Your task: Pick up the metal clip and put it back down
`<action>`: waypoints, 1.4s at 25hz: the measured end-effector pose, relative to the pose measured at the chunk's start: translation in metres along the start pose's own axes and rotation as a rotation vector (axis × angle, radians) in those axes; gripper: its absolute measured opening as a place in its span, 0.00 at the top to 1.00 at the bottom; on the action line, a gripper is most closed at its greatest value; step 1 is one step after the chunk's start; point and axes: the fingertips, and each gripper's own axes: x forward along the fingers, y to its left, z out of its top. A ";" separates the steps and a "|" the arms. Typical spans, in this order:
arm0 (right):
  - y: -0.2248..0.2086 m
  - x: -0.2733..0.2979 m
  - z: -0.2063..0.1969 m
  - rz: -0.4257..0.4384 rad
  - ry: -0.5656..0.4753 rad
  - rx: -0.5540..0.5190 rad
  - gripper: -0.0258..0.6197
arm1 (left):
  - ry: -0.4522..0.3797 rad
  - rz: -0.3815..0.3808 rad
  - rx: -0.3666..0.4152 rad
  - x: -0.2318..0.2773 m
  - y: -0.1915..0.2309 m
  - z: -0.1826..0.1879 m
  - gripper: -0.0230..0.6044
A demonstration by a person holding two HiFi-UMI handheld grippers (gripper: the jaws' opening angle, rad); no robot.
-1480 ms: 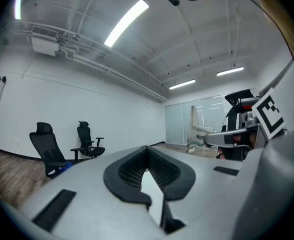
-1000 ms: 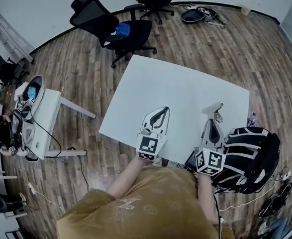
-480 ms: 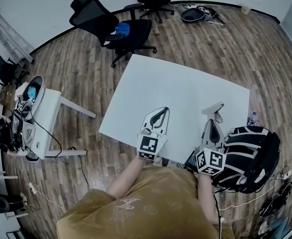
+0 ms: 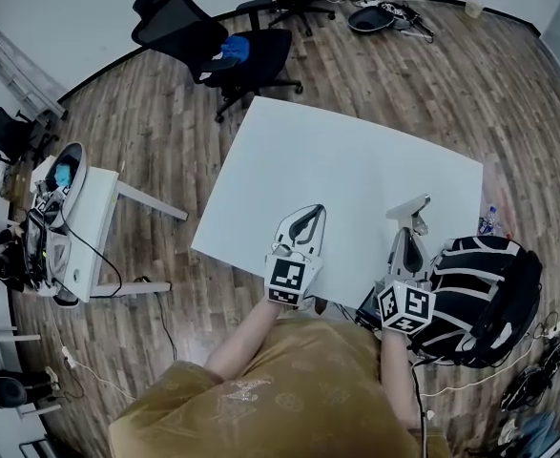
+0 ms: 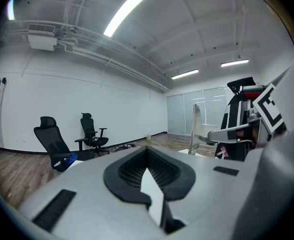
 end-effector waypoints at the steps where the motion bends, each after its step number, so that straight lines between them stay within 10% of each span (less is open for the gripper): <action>1: 0.000 0.000 -0.002 0.000 0.005 0.005 0.95 | 0.004 -0.001 -0.001 0.000 -0.001 -0.002 0.95; 35: -0.007 -0.008 -0.100 0.022 0.245 0.172 0.95 | 0.179 0.013 -0.063 0.008 -0.014 -0.088 0.95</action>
